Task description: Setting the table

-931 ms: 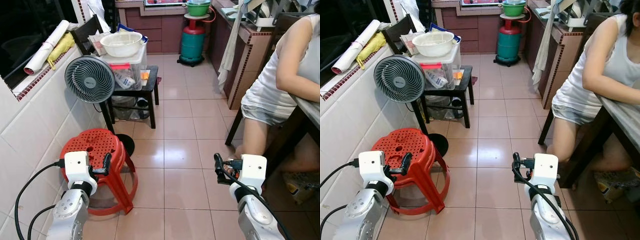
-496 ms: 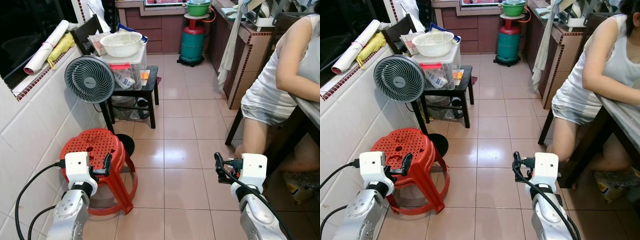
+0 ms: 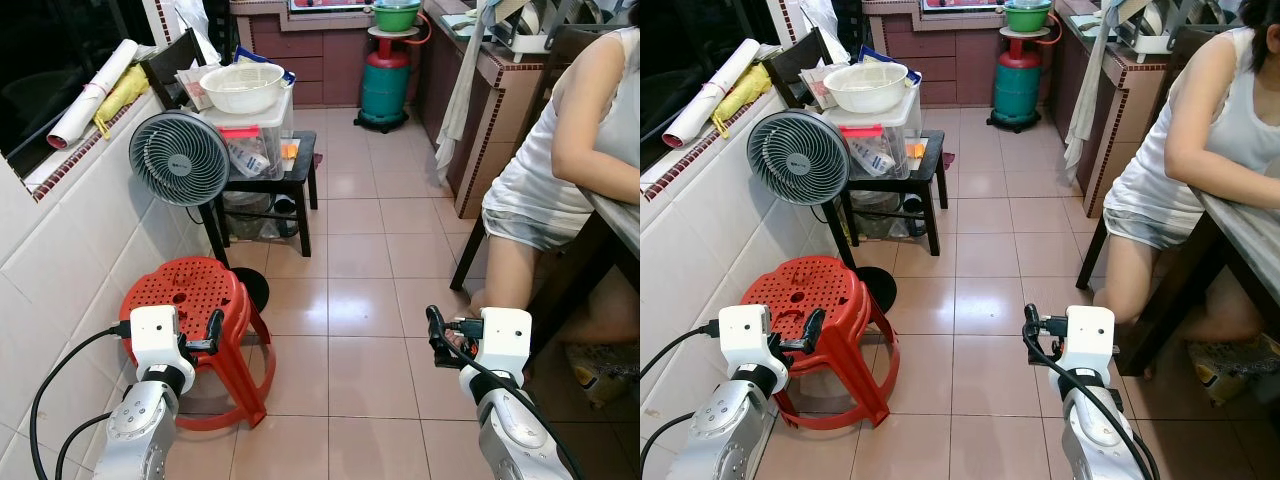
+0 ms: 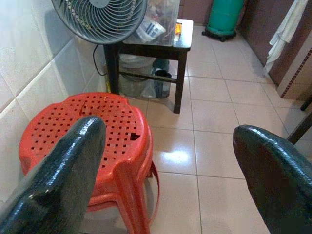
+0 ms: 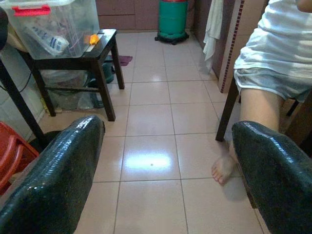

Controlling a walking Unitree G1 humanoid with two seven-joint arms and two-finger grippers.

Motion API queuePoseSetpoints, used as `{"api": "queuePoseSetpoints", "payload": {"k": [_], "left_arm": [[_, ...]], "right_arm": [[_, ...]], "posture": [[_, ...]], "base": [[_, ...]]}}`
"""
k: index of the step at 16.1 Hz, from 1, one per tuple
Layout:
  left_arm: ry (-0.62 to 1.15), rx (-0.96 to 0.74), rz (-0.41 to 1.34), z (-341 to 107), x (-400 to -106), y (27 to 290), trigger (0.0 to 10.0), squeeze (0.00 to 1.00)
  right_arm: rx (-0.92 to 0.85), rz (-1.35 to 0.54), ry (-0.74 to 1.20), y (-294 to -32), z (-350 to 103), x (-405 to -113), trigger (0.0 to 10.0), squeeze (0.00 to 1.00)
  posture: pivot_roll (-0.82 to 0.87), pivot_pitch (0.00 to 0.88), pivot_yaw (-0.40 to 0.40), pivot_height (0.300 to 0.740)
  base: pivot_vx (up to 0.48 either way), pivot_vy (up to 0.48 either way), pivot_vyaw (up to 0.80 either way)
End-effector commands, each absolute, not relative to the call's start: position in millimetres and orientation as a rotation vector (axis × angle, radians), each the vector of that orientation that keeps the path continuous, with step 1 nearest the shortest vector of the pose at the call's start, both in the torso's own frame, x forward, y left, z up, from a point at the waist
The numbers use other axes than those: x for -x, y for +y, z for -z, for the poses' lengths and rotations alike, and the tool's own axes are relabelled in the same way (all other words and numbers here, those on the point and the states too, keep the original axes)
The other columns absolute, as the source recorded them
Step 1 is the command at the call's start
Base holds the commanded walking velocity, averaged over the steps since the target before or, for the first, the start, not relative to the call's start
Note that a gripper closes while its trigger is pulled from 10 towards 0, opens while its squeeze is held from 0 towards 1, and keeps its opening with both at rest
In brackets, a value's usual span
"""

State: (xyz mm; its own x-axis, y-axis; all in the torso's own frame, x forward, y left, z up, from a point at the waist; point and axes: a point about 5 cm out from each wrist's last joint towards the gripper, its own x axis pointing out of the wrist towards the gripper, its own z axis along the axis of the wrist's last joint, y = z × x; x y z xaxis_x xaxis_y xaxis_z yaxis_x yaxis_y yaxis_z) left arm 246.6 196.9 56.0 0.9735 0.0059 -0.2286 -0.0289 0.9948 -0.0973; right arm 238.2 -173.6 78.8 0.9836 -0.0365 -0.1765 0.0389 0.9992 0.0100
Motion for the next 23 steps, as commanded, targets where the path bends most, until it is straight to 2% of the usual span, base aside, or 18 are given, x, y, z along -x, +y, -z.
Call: {"api": "queuePoseSetpoints", "payload": {"k": [1, 11, 23], "left_arm": [[0.224, 0.077, -0.021, -57.6, -246.9, 199.2, 10.0, 0.0], [0.225, 0.066, -0.033, -58.2, -244.1, 200.6, 10.0, 0.0], [0.207, 0.125, -0.014, -61.2, -248.6, 200.9, 10.0, 0.0]], "right_arm": [[-0.015, 0.022, 0.163, -171.1, -81.6, -239.3, 10.0, 0.0], [-0.022, -0.009, 0.179, -167.6, -81.2, -237.5, 10.0, 0.0], [-0.043, -0.01, 0.195, -167.4, -80.3, -238.4, 10.0, 0.0]], "posture": [[-0.15, 0.0, 0.057, 0.74], [-0.15, 0.008, 0.053, 0.74], [-0.15, 0.008, 0.052, 0.74]], "base": [[0.0, 0.0, 0.0], [0.0, 0.0, 0.0], [0.0, 0.0, -0.76]]}}
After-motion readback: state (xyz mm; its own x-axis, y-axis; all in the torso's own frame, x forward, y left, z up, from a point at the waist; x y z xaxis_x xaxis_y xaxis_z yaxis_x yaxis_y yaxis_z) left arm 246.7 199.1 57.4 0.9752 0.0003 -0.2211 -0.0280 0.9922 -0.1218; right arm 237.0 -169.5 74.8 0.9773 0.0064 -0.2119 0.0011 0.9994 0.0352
